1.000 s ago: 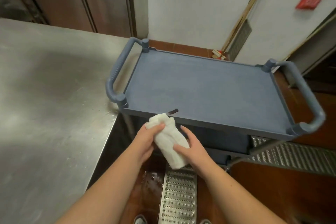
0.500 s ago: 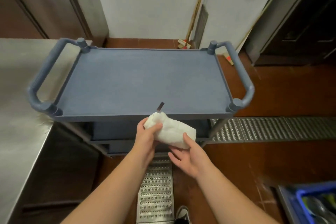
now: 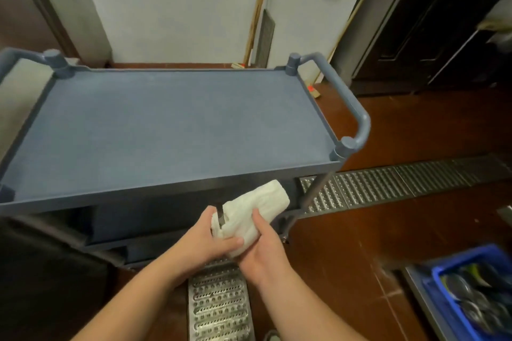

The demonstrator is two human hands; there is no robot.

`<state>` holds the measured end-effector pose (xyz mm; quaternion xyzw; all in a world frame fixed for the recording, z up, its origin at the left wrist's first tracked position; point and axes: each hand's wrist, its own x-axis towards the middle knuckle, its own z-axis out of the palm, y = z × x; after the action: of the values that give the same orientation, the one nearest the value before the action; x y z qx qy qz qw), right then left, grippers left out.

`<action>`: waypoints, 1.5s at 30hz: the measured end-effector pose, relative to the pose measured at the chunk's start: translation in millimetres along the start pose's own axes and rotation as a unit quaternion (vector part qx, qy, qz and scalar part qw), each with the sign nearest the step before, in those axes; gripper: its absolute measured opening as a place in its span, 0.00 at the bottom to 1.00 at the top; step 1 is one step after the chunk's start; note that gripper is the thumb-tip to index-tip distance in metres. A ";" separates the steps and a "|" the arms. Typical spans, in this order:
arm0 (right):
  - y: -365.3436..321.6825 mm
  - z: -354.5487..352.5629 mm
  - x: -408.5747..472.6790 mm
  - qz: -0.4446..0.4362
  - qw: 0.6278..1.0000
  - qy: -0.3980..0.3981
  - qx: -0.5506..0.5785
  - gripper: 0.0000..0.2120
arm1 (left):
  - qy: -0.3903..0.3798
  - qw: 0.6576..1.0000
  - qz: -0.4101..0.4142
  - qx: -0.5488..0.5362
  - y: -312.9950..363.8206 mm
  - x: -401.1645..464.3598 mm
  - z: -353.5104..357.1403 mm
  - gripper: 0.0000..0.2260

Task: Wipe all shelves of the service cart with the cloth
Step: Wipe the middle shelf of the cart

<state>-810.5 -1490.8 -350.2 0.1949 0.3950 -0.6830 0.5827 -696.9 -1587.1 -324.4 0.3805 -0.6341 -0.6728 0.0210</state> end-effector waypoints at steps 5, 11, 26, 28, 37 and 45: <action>25.1 -72.6 111.2 -0.072 0.996 0.008 -0.045 0.32 | -0.018 0.997 -0.029 -0.062 -106.3 60.3 -29.5 0.17; 8.9 -121.8 243.0 -0.141 0.986 0.001 -0.085 0.37 | 0.191 0.973 0.036 -0.129 -190.9 175.7 -54.6 0.13; -72.8 -129.9 365.2 -0.403 0.788 0.091 -0.456 0.12 | 0.298 0.915 0.262 -0.079 -284.0 292.0 -94.3 0.19; -106.5 -134.0 348.4 -0.433 0.689 0.164 -0.558 0.25 | 0.307 0.914 0.256 -0.068 -277.6 287.3 -101.5 0.18; -152.9 -174.4 342.1 -0.431 0.346 0.326 -0.767 0.27 | 0.252 0.928 0.272 -0.030 -271.5 305.1 -74.0 0.19; -148.1 -182.5 355.2 -0.312 0.227 0.370 -0.845 0.34 | 0.250 0.926 0.283 -0.023 -264.5 307.8 -62.1 0.18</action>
<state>-1073.6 -1577.6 -673.7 -0.3187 0.9433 0.0689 -0.0623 -761.6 -1744.8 -697.8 0.3409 -0.6741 -0.5359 0.3771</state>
